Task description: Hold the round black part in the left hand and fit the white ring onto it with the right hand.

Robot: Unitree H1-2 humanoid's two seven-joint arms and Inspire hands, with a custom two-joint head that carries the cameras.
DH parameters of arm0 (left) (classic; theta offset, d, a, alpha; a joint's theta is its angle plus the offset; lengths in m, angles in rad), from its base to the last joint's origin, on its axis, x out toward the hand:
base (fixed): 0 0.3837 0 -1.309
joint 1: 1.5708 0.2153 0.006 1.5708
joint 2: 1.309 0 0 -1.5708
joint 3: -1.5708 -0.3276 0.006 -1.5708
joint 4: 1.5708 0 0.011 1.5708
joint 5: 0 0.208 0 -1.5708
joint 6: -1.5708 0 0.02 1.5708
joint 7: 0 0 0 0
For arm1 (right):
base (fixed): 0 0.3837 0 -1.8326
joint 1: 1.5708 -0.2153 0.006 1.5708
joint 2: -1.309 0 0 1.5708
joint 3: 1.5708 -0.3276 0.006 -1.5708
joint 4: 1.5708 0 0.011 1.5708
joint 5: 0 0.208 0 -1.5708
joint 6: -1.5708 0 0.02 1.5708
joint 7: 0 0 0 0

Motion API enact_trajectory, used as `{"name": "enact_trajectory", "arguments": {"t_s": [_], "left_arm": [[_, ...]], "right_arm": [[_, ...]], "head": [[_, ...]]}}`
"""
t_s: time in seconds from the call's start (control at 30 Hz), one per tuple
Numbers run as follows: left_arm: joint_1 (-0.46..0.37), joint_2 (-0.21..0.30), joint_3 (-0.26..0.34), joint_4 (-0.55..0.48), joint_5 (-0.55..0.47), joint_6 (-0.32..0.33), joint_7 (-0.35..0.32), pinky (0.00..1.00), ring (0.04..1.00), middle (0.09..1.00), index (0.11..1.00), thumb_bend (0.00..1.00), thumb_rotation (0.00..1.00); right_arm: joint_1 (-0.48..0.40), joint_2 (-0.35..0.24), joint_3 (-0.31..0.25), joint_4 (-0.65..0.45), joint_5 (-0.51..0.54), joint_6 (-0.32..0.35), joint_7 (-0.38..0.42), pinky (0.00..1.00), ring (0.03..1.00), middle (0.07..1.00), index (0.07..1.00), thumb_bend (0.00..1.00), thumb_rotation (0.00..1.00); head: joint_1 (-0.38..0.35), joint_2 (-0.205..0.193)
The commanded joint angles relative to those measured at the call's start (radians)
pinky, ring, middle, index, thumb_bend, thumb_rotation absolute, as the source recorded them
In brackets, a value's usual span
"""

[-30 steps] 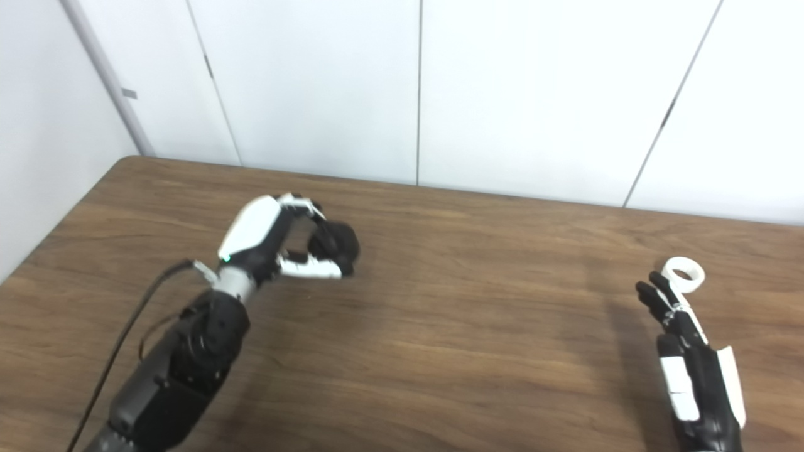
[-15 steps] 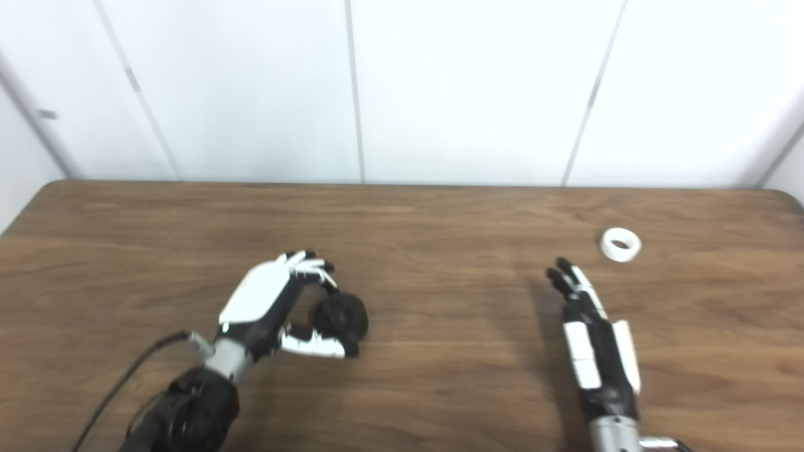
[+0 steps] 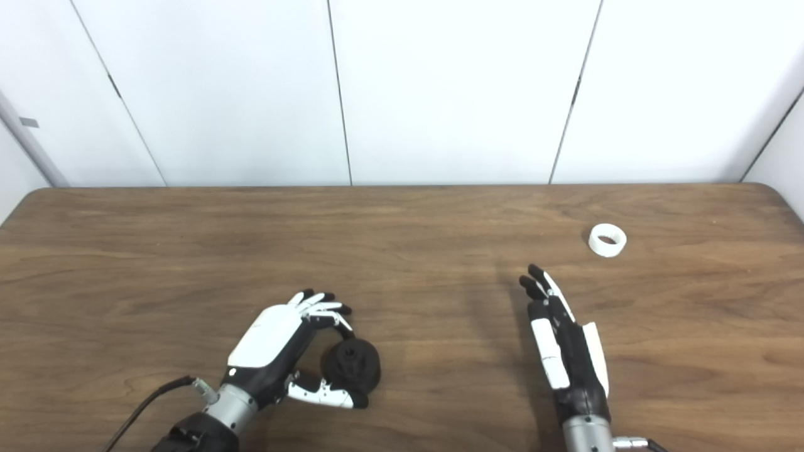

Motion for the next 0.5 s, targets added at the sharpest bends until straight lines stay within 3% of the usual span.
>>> {"name": "enact_trajectory", "arguments": {"t_s": [0.0, 0.2, 0.47], "left_arm": [[0.001, 0.006, -0.006, -0.030, 0.018, -0.022, -0.016, 1.00, 0.931, 0.823, 0.484, 0.52, 0.05], [0.028, -0.007, -0.014, -0.033, 0.030, -0.031, -0.033, 1.00, 0.928, 0.824, 0.484, 0.52, 0.05], [0.058, -0.021, -0.026, -0.022, 0.008, -0.057, -0.054, 1.00, 0.937, 0.824, 0.485, 0.52, 0.05]], "right_arm": [[-0.010, 0.001, 0.007, -0.045, -0.024, -0.003, -0.011, 0.95, 0.895, 0.870, 0.906, 0.53, 1.00], [0.001, 0.003, 0.005, -0.069, -0.041, 0.003, -0.025, 0.90, 0.879, 0.854, 0.886, 0.47, 1.00], [0.005, -0.005, -0.002, -0.068, -0.091, 0.010, -0.058, 0.86, 0.871, 0.845, 0.824, 0.51, 1.00]], "head": [[-0.005, 0.009], [-0.013, 0.028], [-0.016, 0.045]]}}
